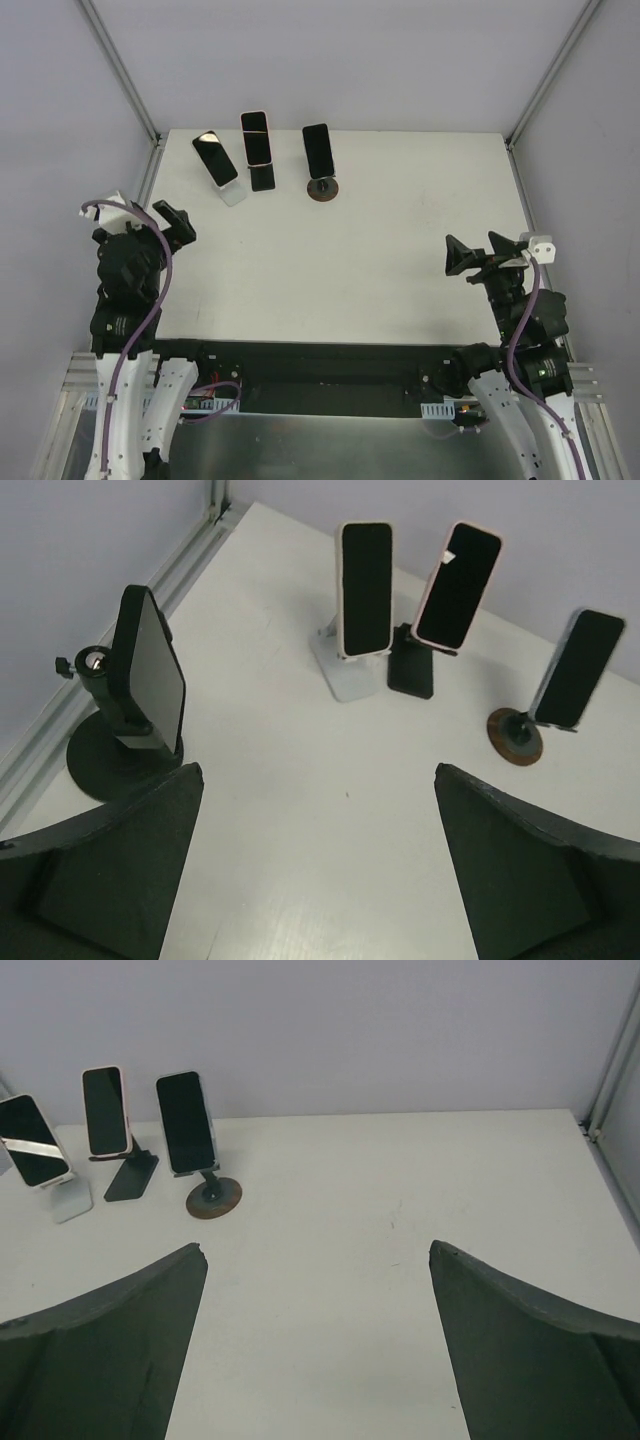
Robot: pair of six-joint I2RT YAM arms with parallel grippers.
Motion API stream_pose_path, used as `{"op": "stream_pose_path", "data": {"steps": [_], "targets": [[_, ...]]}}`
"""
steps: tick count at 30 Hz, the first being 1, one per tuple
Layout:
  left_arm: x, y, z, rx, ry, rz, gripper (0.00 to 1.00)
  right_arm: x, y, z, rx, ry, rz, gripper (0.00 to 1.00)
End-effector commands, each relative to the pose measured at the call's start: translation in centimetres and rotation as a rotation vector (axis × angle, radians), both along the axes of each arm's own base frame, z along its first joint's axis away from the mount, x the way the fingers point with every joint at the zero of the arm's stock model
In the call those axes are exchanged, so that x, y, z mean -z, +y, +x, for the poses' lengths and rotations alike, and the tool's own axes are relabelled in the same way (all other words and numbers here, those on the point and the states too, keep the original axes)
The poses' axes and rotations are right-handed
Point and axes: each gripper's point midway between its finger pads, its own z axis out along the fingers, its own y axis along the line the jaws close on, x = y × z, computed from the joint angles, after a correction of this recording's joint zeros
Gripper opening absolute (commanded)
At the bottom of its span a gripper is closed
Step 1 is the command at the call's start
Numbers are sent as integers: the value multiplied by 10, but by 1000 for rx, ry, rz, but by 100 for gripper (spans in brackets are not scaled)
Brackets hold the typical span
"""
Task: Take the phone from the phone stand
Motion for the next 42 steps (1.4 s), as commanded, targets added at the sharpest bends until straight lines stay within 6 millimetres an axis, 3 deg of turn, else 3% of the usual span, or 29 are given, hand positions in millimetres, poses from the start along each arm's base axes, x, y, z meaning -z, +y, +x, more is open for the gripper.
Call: {"op": "stream_pose_path", "data": {"steps": [1, 6, 8, 13, 18, 24, 27, 31, 35, 42], "targets": [[12, 18, 16, -124, 112, -31, 99, -2, 18, -7, -96, -26, 63, 96], [37, 33, 46, -188, 260, -86, 99, 9, 26, -8, -135, -9, 48, 96], [38, 50, 51, -239, 271, -147, 97, 10, 28, -10, -151, -6, 26, 96], [14, 88, 52, -373, 233, -127, 96, 18, 28, -12, -157, 11, 0, 96], [25, 111, 58, -412, 296, -81, 96, 25, 26, -10, -139, 20, -9, 96], [51, 105, 79, -286, 371, -105, 93, 26, 25, -10, -133, 15, -24, 96], [53, 104, 84, -235, 398, -67, 86, 30, 24, -9, -128, 22, -26, 96], [59, 103, 85, -204, 425, -33, 77, 31, 25, -8, -132, 26, -25, 96], [85, 106, 78, -194, 506, 12, 70, 32, 26, -8, -133, 27, -25, 96], [103, 108, 73, -179, 565, 50, 58, 36, 30, -8, -151, 38, -19, 96]]}}
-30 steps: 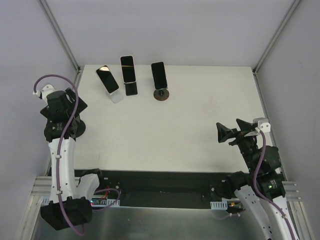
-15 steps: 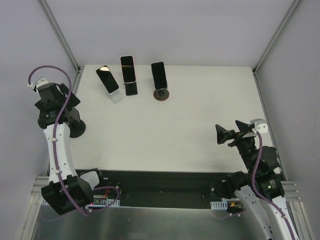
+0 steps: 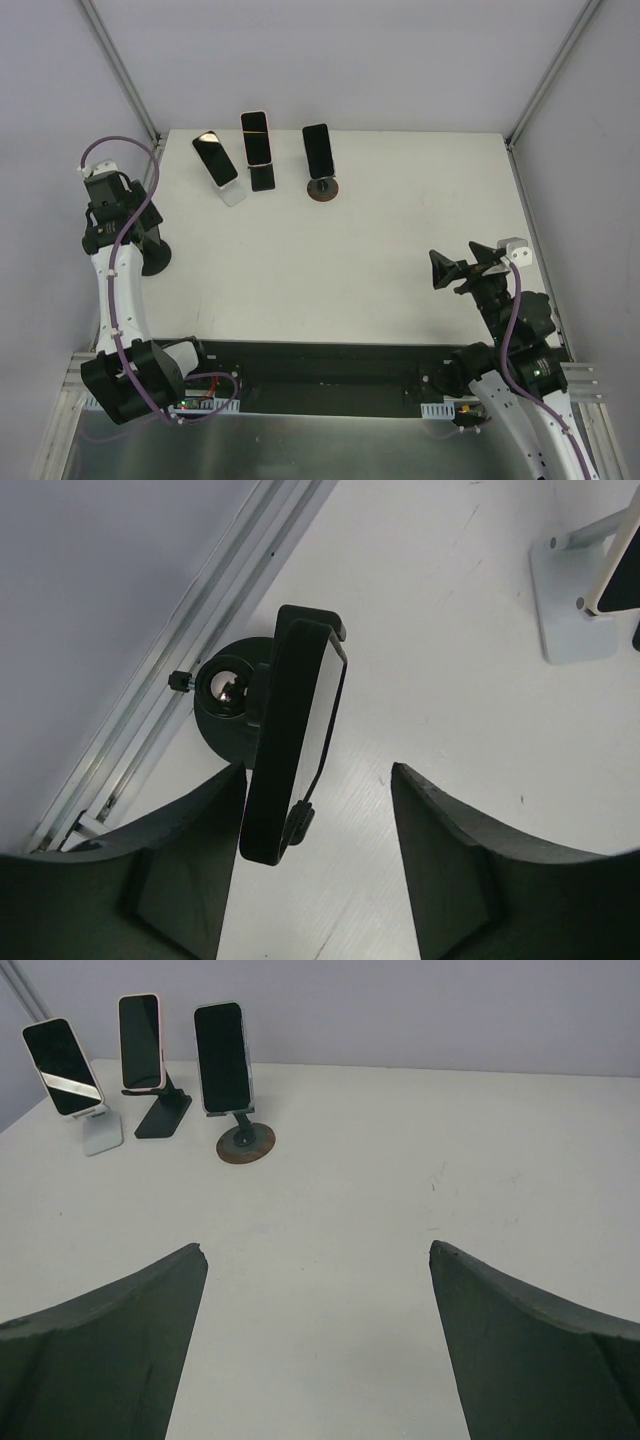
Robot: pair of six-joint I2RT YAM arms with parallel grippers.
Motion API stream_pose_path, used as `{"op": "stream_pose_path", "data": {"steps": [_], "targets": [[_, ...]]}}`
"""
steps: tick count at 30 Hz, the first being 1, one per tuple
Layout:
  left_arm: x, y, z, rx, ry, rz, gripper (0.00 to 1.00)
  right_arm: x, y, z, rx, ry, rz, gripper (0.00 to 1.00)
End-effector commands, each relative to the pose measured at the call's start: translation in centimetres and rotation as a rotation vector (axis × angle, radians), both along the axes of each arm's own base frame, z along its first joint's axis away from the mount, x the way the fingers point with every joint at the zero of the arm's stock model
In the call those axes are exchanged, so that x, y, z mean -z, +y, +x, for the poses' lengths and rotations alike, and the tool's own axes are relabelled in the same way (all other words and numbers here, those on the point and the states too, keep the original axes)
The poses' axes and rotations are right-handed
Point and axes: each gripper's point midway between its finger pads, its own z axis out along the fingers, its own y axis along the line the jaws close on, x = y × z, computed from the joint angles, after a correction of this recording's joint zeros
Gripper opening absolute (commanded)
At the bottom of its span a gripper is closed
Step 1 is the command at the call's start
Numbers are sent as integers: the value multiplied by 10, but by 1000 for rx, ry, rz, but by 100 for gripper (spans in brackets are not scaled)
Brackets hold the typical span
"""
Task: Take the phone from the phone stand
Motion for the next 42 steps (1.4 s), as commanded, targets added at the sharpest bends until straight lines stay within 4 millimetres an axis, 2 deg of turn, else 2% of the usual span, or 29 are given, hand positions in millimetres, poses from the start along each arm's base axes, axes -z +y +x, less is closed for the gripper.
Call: {"op": "stream_pose_path", "data": {"steps": [1, 3, 4, 7, 8, 9, 11, 12, 16, 17, 20, 21, 23, 25, 27, 28, 29, 31, 32, 34, 35, 37, 38, 40, 41, 42], "targets": [[2, 2, 1, 44, 18, 35, 53, -7, 3, 0, -13, -31, 19, 96], [-3, -1, 3, 60, 3, 34, 47, -8, 3, -1, -15, -34, 19, 96], [-6, -4, 4, 79, -8, 28, 40, -7, 3, 0, -13, -31, 17, 96], [-15, -9, 4, 104, -28, 30, 27, -6, 4, 0, -15, -30, 17, 96], [-19, -9, 3, 106, -36, 34, 18, -7, 3, 0, -12, -32, 18, 96], [-19, -10, 3, 112, -36, 32, 13, -7, 3, 0, -13, -34, 17, 96], [-23, -20, 6, 161, -52, 17, 1, -8, 3, -1, -15, -38, 16, 96], [-25, -25, 6, 180, -58, 15, 0, -9, 3, -1, -15, -41, 15, 96], [-35, -55, 11, 303, -79, 41, 0, -10, 2, -1, -8, -44, 12, 96], [-41, -71, 14, 358, -91, 52, 0, -10, 2, -1, -8, -45, 14, 96], [-57, -97, 14, 426, -135, 49, 0, -10, 2, -1, -10, -45, 14, 96], [-62, -112, 14, 468, -151, 39, 0, -10, 2, -1, -10, -44, 13, 96], [-73, -129, 14, 494, -183, 8, 0, -10, 2, -1, -10, -45, 13, 96], [-79, -158, 13, 571, -199, -19, 0, -10, 2, -1, -11, -44, 13, 96], [-85, -177, 14, 598, -205, -30, 0, -11, 3, -2, -14, -45, 14, 96], [-86, -201, 11, 666, -203, -38, 0, -11, 3, -2, -16, -46, 15, 96], [-92, -211, 12, 676, -212, -31, 0, -11, 4, -2, -19, -47, 16, 96], [-90, -235, 14, 729, -190, -18, 0, -11, 4, -2, -22, -49, 16, 96], [-98, -262, 8, 798, -205, -11, 0, -12, 5, -3, -28, -52, 18, 96], [-95, -279, 11, 807, -188, 17, 0, -12, 7, -3, -37, -50, 18, 96], [-98, -298, 10, 826, -189, -2, 0, -13, 7, -4, -41, -52, 19, 96], [-99, -306, 13, 768, -193, -12, 0, -14, 9, -5, -53, -55, 18, 96], [-97, -322, 12, 752, -188, -66, 0, -15, 9, -5, -56, -56, 20, 96], [-93, -333, 13, 726, -179, -90, 0, -16, 12, -6, -73, -58, 20, 96], [-89, -349, 12, 730, -168, -103, 0, -18, 13, -7, -77, -60, 19, 96], [-88, -353, 14, 721, -166, -94, 0, -18, 14, -7, -82, -55, 15, 96]]}}
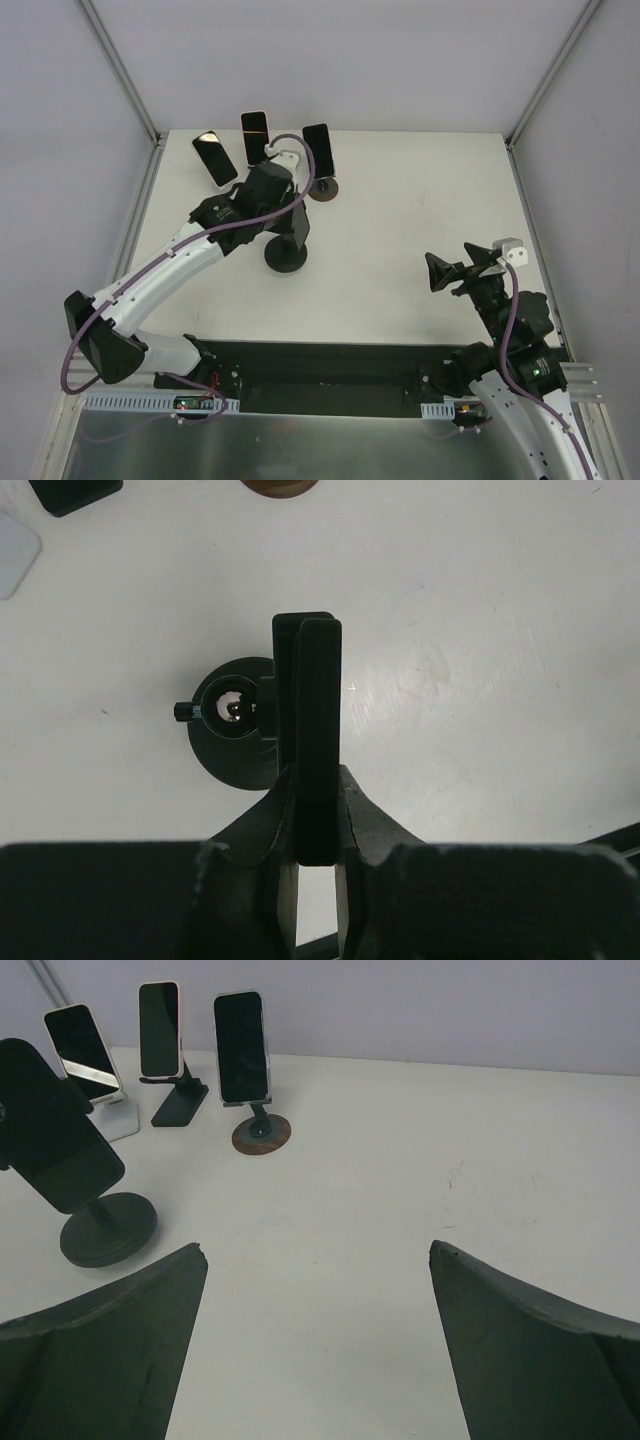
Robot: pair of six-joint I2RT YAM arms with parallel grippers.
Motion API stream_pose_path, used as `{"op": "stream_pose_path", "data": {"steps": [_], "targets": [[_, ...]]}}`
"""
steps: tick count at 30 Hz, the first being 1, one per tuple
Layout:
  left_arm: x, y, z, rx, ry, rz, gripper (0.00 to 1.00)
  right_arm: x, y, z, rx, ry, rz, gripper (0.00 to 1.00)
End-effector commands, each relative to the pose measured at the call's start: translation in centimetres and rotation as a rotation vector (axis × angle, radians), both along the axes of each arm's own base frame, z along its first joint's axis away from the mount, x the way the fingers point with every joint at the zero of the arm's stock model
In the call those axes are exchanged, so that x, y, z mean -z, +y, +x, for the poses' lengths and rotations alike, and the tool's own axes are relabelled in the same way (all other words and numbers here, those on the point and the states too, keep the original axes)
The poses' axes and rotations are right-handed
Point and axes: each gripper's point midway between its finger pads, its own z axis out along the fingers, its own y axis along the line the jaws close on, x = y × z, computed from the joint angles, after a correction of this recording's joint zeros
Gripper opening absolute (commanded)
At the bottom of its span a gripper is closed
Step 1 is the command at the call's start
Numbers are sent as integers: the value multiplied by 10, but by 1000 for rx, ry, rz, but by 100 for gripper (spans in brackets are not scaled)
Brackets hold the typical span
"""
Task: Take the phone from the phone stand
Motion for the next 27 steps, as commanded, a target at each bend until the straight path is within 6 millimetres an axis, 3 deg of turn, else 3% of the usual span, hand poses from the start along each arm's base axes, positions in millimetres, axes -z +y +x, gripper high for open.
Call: {"op": "stream_pose_path", "data": {"steps": [1, 6, 13, 16, 17, 19, 20, 24, 25, 27], "targets": [[-53, -23, 29, -166, -163, -126, 0, -23, 8, -5, -52, -60, 17, 96], [-43, -54, 32, -194, -133, -144, 0, -25, 19, -7, -112, -47, 14, 96], [-21, -56, 28, -261, -82, -179, 0, -22, 34, -13, -207, -9, -7, 96], [-15, -58, 23, -242, -59, -184, 16, -12, 40, -14, -240, 35, -16, 96], [-16, -58, 21, -238, -59, -189, 31, -10, 42, -14, -248, 48, -9, 96], [-15, -58, 18, -222, -54, -191, 40, -6, 50, -15, -290, 74, -13, 96], [-18, -57, 17, -214, -60, -196, 45, -10, 52, -17, -307, 78, -16, 96], [-33, -54, 15, -172, -105, -207, 73, 11, 61, -16, -350, 260, -60, 96], [-39, -51, 14, -151, -129, -202, 76, 21, 63, -11, -343, 324, -66, 96], [-50, -40, 21, -154, -153, -223, 79, 18, 63, -10, -322, 387, -52, 96]]}}
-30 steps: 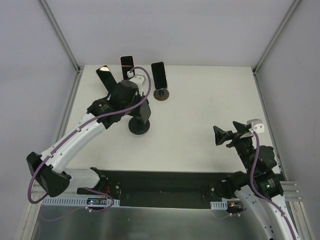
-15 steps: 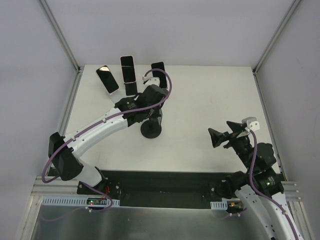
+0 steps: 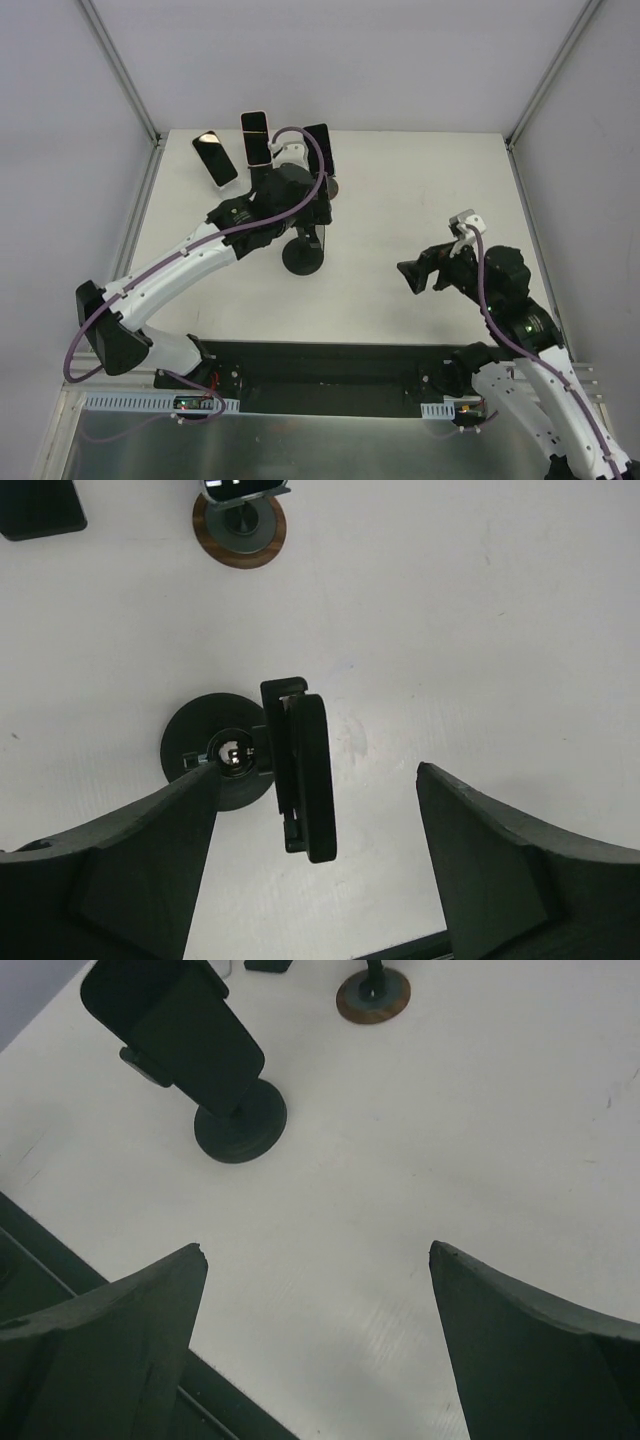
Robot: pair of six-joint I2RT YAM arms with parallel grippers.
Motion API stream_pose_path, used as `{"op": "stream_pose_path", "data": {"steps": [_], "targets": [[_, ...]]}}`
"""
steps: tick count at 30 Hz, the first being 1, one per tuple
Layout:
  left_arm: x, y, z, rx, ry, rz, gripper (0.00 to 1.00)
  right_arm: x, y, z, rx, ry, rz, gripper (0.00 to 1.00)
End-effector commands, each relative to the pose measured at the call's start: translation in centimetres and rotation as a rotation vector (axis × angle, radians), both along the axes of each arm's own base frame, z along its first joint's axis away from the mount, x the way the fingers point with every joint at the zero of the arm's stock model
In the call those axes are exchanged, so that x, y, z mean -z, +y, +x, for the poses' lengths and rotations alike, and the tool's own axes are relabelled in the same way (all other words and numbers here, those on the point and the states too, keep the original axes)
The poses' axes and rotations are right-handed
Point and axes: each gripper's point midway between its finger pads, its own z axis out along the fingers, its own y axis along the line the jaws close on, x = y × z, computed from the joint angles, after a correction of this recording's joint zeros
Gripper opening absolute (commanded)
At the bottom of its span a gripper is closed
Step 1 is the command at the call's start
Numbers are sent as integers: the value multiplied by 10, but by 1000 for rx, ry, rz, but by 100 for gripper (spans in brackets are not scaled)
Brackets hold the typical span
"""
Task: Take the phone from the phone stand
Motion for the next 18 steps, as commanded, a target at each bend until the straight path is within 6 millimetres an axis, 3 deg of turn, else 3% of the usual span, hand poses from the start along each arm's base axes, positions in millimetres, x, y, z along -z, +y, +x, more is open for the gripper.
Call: {"op": "stream_pose_path", "data": {"steps": [1, 3, 6, 7, 9, 10, 12, 13, 14, 16, 18], "targets": [[-46, 17, 3, 43, -110, -91, 79, -3, 13, -4, -49, 161, 2, 96], [-56, 40, 14, 8, -132, -145, 79, -7, 24, -7, -114, 185, 9, 96], [-62, 67, 9, 18, -191, -229, 79, -1, 33, 2, -128, 270, -5, 96], [-56, 91, 7, -7, -212, -224, 79, -9, 39, 10, -130, 298, -1, 96], [-53, 102, 1, 18, -235, -228, 81, -15, 45, 18, -119, 349, 7, 96], [-45, 118, -4, 3, -249, -202, 81, -18, 51, 28, -112, 382, 12, 96], [-35, 129, -9, -5, -257, -189, 83, -21, 64, 35, -100, 438, 43, 96], [-25, 136, -16, 1, -261, -187, 83, -11, 71, 43, -90, 485, 24, 96], [-20, 137, -20, 11, -265, -190, 83, -25, 84, 43, -117, 475, 20, 96], [-4, 140, -30, 30, -279, -175, 83, -16, 95, 57, -76, 505, -58, 96], [8, 141, -37, 50, -282, -162, 83, -34, 110, 61, -62, 471, -111, 96]]}}
